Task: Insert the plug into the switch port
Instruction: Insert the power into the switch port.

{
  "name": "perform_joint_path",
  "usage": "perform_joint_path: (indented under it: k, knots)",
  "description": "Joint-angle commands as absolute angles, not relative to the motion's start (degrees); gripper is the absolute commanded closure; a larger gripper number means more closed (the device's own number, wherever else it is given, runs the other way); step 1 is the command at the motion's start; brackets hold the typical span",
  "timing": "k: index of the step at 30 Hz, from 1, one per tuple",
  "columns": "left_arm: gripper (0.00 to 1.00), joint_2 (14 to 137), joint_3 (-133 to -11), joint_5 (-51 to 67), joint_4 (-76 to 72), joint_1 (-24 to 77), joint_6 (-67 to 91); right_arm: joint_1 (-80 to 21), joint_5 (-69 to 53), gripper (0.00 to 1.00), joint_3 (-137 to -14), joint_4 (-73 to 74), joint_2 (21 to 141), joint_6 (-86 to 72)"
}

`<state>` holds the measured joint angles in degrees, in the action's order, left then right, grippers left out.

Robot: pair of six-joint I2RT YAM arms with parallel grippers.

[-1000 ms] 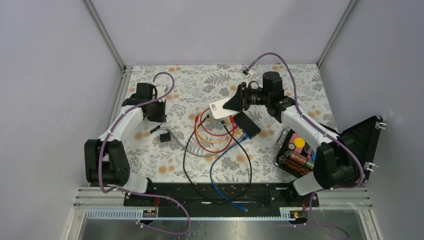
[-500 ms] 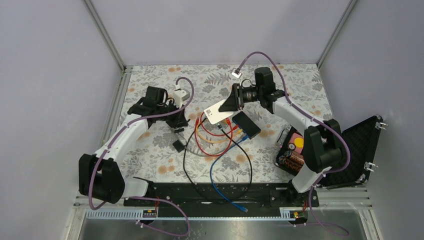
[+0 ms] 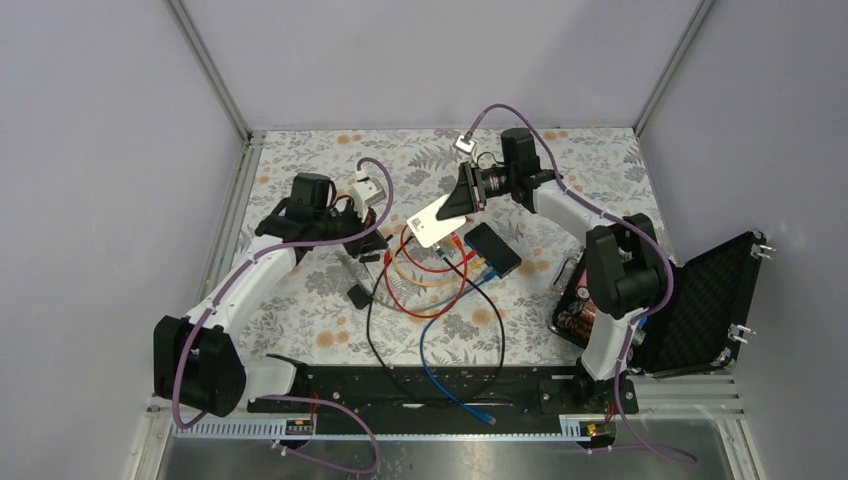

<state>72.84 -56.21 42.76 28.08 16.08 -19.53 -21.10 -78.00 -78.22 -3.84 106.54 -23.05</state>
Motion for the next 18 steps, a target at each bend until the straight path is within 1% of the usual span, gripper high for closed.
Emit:
perform_joint_path:
  k: [1,3,5,6,8,10,12,18]
  knots:
    - [1.0,70.64,-55.22,47.73,21.74,16.52,-19.33,-20.83,-81.83,1.0,-79.9,-8.66,108.38,-28.14]
    - [1.0,69.99,-54.49,48.37,20.87,16.63,-18.09,-20.91,-81.78,1.0,-79.16,-13.84,109.15,-31.92]
    - [1.0,69.71,-53.81,49.4,20.71,16.86,-17.74,-21.13,-82.06,1.0,-77.38,-25.38,110.08,-41.66]
    - [1.0,69.81,-53.53,49.5,20.61,17.2,-17.62,-21.22,-82.61,1.0,-76.33,-34.07,110.93,-49.57]
    - [1.0,70.52,-54.05,48.77,21.58,17.75,-17.58,-21.3,-83.17,1.0,-75.1,-60.12,114.29,-69.9]
    - [1.0,71.27,-55.23,48.6,23.87,18.01,-18.0,-21.64,-84.09,1.0,-78.24,-82.98,120.02,-90.34]
    - [1.0,71.32,-55.53,48.68,24.25,18.26,-17.79,-22.35,-85.59,1.0,-80.92,-84.56,123.4,-94.03]
    - [1.0,72.56,-56.17,45.27,25.66,18.88,-16.37,-24.12,-87.13,1.0,-80.43,-84.61,125.12,-92.5]
